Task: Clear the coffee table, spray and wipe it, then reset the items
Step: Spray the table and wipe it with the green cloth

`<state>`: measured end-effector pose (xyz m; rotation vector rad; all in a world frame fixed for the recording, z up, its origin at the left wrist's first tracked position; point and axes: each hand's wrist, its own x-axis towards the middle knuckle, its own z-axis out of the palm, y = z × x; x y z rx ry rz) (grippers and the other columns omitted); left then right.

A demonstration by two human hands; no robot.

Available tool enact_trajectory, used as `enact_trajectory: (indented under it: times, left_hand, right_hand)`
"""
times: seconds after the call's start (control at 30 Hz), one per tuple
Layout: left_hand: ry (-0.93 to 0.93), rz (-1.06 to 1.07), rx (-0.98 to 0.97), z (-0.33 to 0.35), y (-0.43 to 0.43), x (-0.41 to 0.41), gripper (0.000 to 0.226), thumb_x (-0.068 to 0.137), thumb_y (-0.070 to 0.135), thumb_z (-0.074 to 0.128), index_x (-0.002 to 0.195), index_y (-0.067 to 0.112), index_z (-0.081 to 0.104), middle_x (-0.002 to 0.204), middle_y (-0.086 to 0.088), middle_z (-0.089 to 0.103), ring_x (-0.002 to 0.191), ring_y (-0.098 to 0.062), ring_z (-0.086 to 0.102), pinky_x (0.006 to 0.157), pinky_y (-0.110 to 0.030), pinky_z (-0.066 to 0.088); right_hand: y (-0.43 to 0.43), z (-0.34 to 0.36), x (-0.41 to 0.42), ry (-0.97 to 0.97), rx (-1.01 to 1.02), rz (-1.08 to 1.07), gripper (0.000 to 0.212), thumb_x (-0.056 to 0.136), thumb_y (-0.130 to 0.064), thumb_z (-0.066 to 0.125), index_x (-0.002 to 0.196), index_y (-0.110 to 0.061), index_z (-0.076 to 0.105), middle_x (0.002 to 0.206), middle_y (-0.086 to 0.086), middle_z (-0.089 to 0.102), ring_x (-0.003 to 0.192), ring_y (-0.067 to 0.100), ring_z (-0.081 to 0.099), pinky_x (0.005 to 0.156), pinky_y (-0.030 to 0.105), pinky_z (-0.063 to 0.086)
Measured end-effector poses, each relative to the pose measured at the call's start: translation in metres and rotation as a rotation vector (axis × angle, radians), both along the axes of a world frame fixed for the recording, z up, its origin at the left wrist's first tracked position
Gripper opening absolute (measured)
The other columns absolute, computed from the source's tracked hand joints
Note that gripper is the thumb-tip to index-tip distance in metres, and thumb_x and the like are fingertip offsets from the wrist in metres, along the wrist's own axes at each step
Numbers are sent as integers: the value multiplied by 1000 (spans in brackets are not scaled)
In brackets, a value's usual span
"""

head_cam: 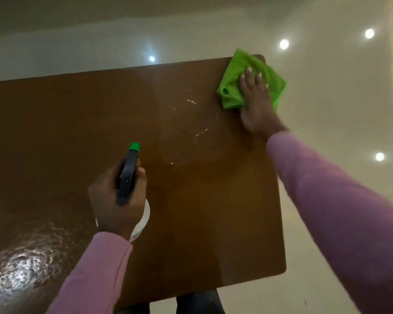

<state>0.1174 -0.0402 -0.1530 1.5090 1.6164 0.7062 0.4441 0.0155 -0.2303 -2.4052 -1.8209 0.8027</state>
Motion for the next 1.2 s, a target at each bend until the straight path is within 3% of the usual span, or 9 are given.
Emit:
enact_trajectory:
  times: [0.13,0.27,0.37,0.47,0.63,0.73,0.87,1.07,1.2]
  left_hand:
    - [31,2,14,2,3,2,7,89,26,60,82,25,61,68,5,61,54,-18,56,51,-28,49]
    - [26,38,-25,5,8,2,11,88,24,60,79,20,60,62,10,57,54,-15,52,50,-12,36]
    - [-8,73,-40,6,9,-4,9,88,23,60,83,17,63,61,6,59,55,-18,55,50,-27,46]
    - [-14,46,-17,8,5,-4,8,87,22,60,86,16,65,66,-6,63,57,-20,59,52,-40,50]
    - [-4,-58,-1,7,-2,-5,23,87,30,59,99,11,67,75,15,59,68,-7,60,57,-9,45]
    - [-9,-131,4,6,-4,-6,31,86,37,55,101,12,65,81,25,54,72,1,60,58,-6,45]
    - [-31,-112,16,6,-4,-6,33,86,41,55,104,15,63,81,22,56,78,4,62,63,-7,49]
    - [-12,-77,-20,9,-6,-10,32,82,48,55,108,30,55,92,33,53,90,12,59,67,0,46]
    - [-21,-77,-27,8,-7,-11,22,85,37,61,105,29,56,86,27,56,84,3,60,61,-8,50]
  right_hand:
    - [36,1,22,19,-1,58,67,89,-10,37,151,-5,11,159,17,3,145,40,-3,117,48,-1]
    - [-73,8,-8,59,36,151,73,80,-19,32,150,-3,18,158,17,9,145,40,0,117,55,6]
    - [-177,21,-41,118,-20,167,73,82,-17,36,152,-11,14,160,8,4,147,33,-2,117,55,9]
    - [-212,25,-53,118,-52,154,75,83,-17,34,153,-21,5,161,-1,-3,148,26,-5,119,44,1]
    - [-117,12,-24,91,-30,117,71,81,-16,33,149,-3,19,157,18,10,144,38,1,117,50,4]
    - [-19,0,-7,-34,5,-49,67,85,-11,36,148,4,17,156,25,7,143,47,3,117,55,3]
    - [53,2,-65,-119,5,-301,68,91,-14,39,151,-3,8,159,17,-1,144,42,-3,117,50,2]
    - [70,4,-198,-50,44,218,74,89,-23,44,152,-6,8,160,11,-2,146,38,-5,117,47,-2]
    - [69,2,-179,-64,56,404,73,89,-17,41,152,-10,6,161,8,-1,147,30,-3,120,43,-1]
